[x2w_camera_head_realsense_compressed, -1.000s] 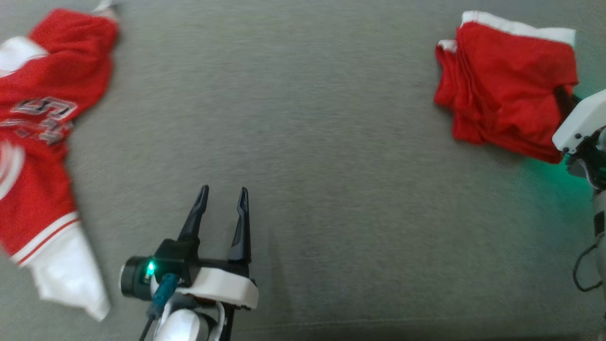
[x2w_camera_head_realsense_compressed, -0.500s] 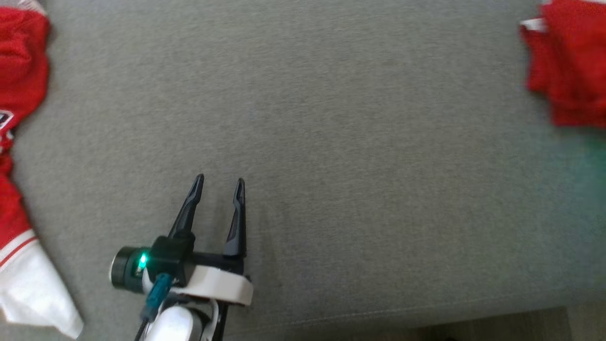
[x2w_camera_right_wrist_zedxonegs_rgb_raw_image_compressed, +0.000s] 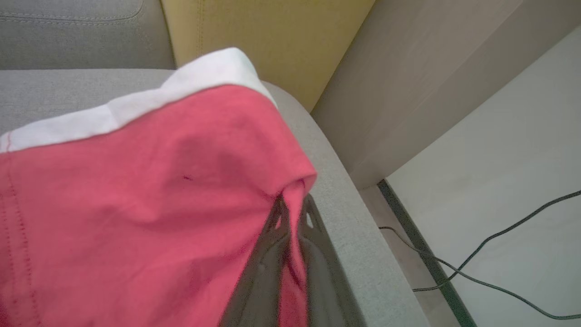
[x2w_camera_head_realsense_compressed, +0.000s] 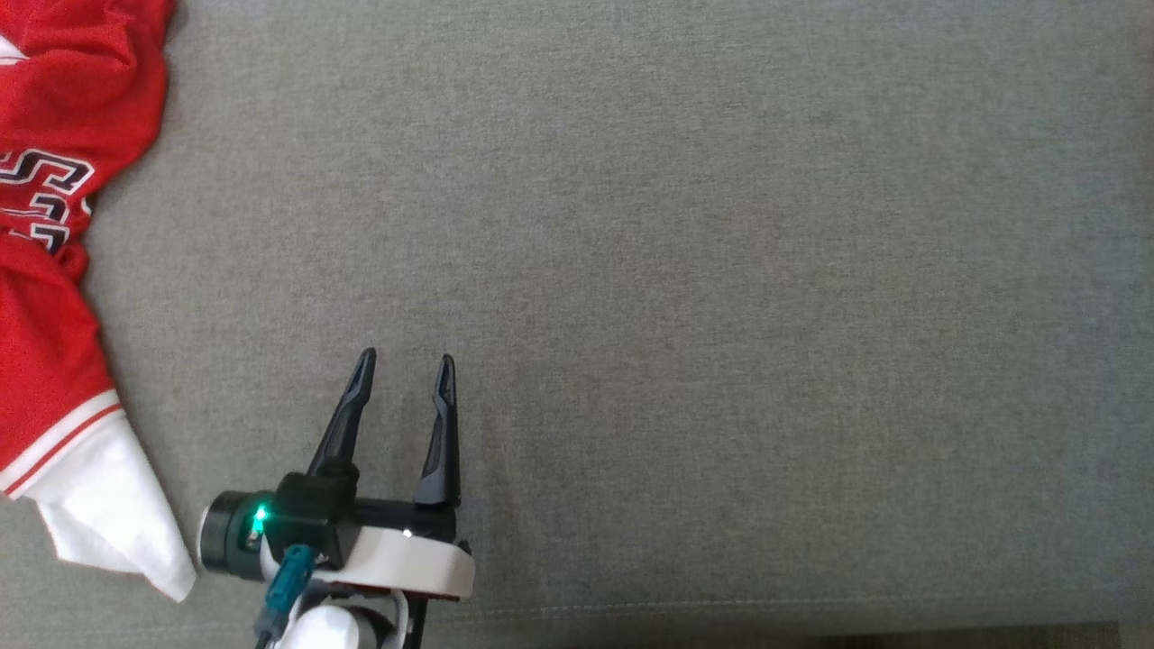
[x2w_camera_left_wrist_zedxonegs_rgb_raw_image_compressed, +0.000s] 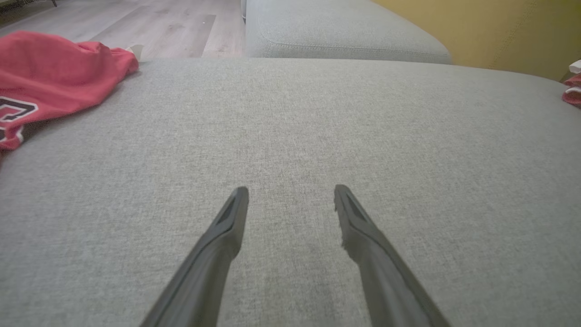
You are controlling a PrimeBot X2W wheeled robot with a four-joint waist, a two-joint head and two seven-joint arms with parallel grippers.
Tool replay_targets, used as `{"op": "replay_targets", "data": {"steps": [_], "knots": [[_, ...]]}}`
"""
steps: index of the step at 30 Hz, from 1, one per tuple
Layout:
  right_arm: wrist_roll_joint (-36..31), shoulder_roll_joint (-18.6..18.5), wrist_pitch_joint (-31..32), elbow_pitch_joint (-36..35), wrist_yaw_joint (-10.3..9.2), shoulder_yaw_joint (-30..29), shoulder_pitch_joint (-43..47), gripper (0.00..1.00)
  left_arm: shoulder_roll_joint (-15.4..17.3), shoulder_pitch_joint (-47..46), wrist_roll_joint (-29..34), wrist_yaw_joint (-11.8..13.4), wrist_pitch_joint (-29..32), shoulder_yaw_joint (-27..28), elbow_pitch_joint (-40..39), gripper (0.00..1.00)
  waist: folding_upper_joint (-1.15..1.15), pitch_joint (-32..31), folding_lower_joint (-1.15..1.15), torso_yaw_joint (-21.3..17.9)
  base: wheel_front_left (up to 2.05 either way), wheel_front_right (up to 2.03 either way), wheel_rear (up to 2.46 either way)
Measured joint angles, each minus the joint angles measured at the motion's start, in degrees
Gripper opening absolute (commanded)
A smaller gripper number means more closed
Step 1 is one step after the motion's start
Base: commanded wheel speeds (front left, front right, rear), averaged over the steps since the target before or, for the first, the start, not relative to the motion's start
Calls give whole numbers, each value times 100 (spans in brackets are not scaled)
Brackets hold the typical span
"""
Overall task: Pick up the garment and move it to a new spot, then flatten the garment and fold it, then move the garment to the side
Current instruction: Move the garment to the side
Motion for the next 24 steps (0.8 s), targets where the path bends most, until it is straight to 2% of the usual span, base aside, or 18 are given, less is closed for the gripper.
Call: {"op": "replay_targets", "data": {"steps": [1,5,8,13,17,24], "knots": [[-149,33,-86,-44,0,-57,-1,100,-2,-1,0,9,0,7,-1,100,0,-9,0,-9,0,0,0],[-566,212,-554,-135,0,-130,2,100,-15,-1,-2,31,0,36,-18,100,0,-116,0,-73,0,0,0],[-592,382,-1069,-187,0,-78,5,100,-47,-2,-38,30,0,59,7,100,0,-280,0,-121,0,0,0],[-90,749,-1827,-327,-1,387,175,100,-99,8,-175,27,0,108,159,100,0,-721,0,-175,0,0,0],[523,928,-2060,-789,-1,909,732,100,-147,82,-304,-8,0,145,290,100,0,-1172,0,-185,0,0,0],[1544,1238,-1917,-2594,-1,1265,2507,100,-175,257,-410,-30,1,224,583,100,0,-1961,0,-79,0,0,0]]}}
